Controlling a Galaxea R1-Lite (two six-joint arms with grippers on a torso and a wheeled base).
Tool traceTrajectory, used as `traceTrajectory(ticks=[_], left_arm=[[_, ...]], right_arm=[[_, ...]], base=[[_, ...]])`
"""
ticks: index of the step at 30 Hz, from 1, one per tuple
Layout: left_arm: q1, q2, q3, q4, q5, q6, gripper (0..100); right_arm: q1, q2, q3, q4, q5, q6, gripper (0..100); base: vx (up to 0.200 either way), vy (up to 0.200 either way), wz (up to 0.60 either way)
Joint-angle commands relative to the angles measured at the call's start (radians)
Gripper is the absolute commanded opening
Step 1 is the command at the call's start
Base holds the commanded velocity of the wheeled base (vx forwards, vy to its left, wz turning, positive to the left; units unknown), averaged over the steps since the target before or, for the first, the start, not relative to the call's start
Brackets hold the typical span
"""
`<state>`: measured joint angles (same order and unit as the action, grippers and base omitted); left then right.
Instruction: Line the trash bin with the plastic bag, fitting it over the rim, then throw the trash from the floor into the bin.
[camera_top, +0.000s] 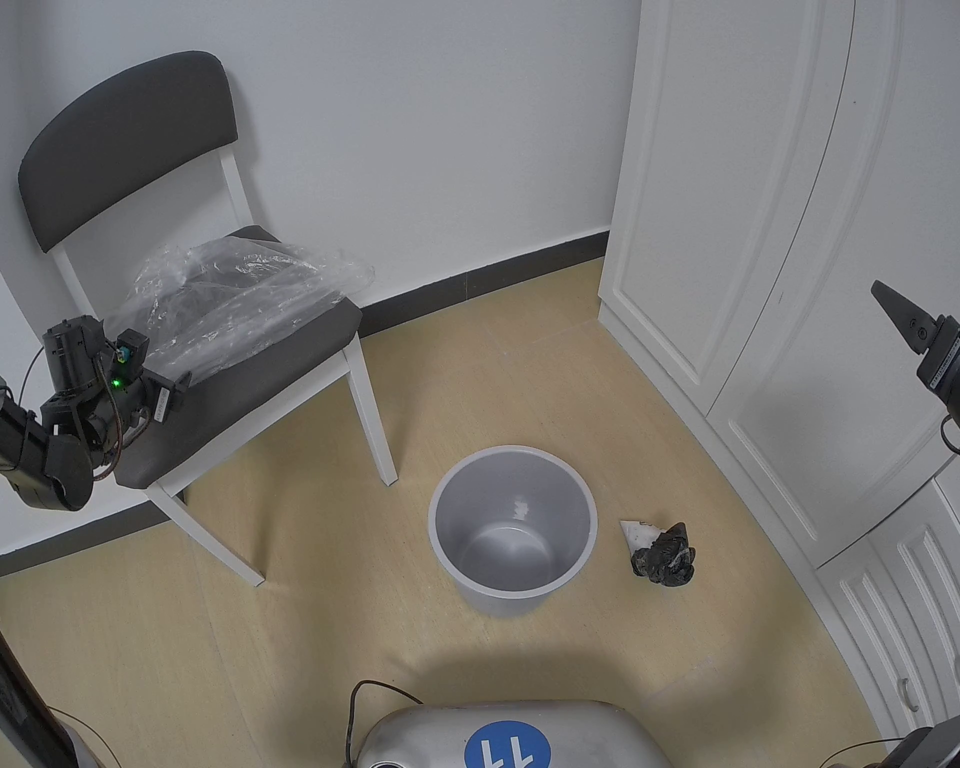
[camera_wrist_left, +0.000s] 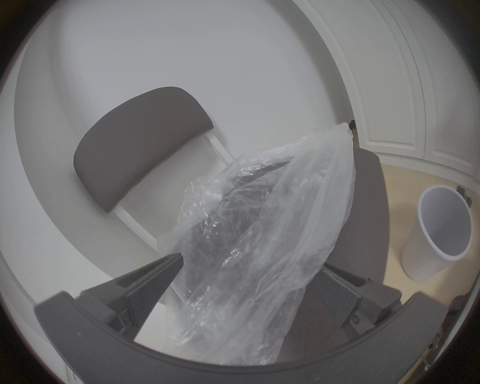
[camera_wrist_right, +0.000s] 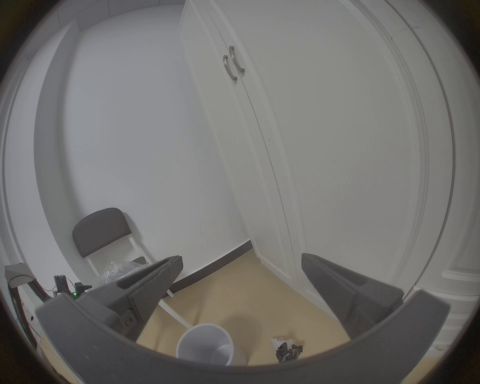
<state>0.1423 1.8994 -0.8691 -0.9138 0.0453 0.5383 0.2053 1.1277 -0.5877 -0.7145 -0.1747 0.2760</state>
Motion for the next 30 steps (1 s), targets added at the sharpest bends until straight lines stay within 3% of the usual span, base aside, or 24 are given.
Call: traceTrajectory(ticks=[1,7,15,30], left_arm=[[0.008,0.010,-0.093,0.038,0.008,-0.001,100],[0.010,-0.039,-0.123,0.135,0.004,-0.012,100],[0.011,-0.040,-0.117,0.168,0.002,-0.015,100],[0.029,-0.071,-0.261,0.466,-0.001,-0.069,100]], right_arm=[[-0.001,0.000,0.000,0.000,0.000,0.000,100],[-0.001,0.000,0.000,-0.002,0.001,0.000,100],[-0.001,-0.002,0.002,0.000,0.001,0.000,100],[-0.001,0.007,0.006,0.000,0.001,-0.001,100]], base=[[0.000,0.000,0.00],[0.000,0.000,0.00],[0.000,0.000,0.00],[0.000,0.000,0.00]])
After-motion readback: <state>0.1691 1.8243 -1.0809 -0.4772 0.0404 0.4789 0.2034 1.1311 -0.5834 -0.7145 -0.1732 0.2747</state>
